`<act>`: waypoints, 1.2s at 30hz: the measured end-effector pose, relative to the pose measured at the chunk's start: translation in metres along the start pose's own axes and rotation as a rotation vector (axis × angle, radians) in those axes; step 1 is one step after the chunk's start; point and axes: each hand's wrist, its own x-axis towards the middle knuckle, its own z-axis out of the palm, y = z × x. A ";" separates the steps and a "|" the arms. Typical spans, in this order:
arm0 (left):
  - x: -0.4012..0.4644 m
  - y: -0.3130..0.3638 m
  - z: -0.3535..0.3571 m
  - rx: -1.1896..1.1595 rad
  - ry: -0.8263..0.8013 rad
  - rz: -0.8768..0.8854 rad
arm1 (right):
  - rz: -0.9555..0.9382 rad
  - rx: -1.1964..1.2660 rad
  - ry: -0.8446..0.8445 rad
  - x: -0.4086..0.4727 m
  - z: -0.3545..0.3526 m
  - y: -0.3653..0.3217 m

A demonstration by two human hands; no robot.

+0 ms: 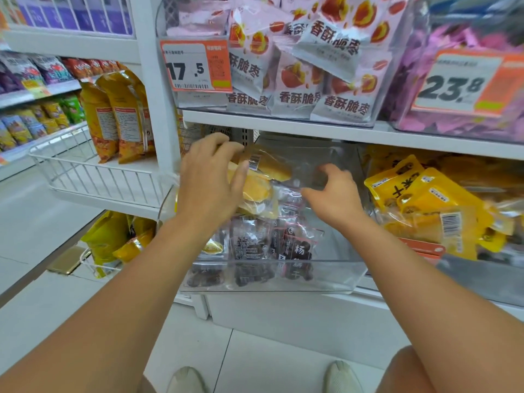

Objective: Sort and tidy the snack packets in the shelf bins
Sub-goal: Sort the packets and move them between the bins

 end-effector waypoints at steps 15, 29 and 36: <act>-0.019 -0.022 0.001 0.143 -0.560 0.108 | -0.149 0.221 -0.456 0.001 0.020 -0.033; -0.018 -0.024 -0.013 0.107 -0.491 0.105 | -0.259 -0.167 -0.155 0.001 0.002 -0.012; -0.020 -0.012 -0.009 0.036 -0.501 0.136 | -0.214 -0.157 -0.171 0.003 0.006 -0.004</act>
